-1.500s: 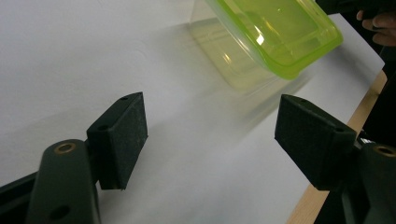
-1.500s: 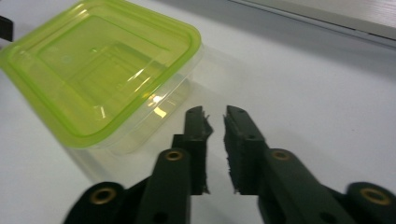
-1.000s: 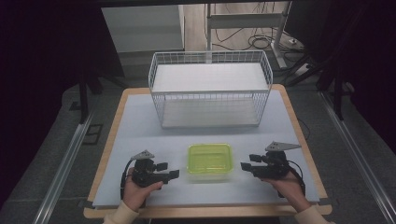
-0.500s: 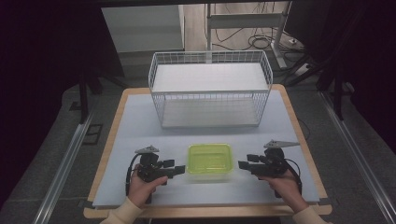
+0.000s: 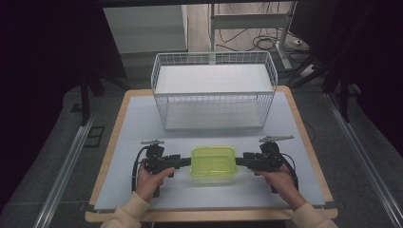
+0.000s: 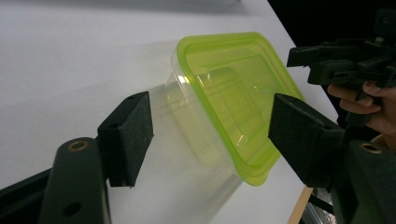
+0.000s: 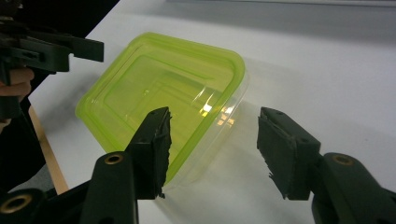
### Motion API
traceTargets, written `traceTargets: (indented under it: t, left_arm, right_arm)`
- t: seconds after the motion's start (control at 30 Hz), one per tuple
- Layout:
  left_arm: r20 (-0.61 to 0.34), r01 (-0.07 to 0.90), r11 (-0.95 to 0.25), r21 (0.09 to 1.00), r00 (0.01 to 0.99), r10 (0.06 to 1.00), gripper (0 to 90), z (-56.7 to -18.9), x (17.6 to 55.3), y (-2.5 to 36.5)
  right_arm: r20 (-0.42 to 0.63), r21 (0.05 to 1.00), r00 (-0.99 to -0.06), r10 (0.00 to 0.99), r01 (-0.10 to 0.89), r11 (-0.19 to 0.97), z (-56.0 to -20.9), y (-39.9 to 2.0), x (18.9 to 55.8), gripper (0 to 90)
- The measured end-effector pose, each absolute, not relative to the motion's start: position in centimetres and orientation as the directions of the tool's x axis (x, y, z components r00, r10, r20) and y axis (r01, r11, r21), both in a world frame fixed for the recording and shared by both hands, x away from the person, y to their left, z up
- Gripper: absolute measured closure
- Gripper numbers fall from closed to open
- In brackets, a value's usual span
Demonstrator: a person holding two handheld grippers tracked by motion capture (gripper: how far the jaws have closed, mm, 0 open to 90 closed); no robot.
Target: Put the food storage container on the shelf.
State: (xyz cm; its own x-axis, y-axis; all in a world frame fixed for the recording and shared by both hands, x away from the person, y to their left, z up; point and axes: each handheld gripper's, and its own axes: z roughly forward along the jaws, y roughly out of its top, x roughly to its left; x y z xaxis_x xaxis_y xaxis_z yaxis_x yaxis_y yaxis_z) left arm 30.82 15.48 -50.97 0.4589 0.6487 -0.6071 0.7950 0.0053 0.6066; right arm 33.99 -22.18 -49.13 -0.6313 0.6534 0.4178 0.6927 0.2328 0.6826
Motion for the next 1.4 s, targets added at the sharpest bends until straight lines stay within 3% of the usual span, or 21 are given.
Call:
traceTargets:
  t: [0.53, 0.8, 0.9, 1.4]
  left_arm:
    - [-0.651, 0.836, -0.002, 0.549, 0.429, 0.626, 38.6, -52.3, 32.0, 14.2]
    - [-0.676, 0.851, -0.011, 0.525, 0.425, 0.602, 63.7, -52.8, 32.1, 13.7]
    - [-0.669, 0.852, -0.024, 0.523, 0.427, 0.609, 69.1, -52.7, 32.0, 13.5]
    - [-0.658, 0.829, -0.014, 0.560, 0.454, 0.600, 77.2, -52.0, 31.4, 13.8]
  right_arm:
    - [0.509, 0.611, -0.573, 0.642, 0.766, 0.200, -50.2, -21.4, 35.1, 55.1]
    - [0.538, 0.580, -0.561, 0.630, 0.788, 0.206, -50.7, -21.0, 35.1, 65.8]
    - [0.569, 0.564, -0.546, 0.614, 0.803, 0.193, -51.0, -21.0, 35.2, 69.2]
    - [0.584, 0.561, -0.522, 0.621, 0.813, 0.156, -50.0, -21.2, 34.8, 77.7]
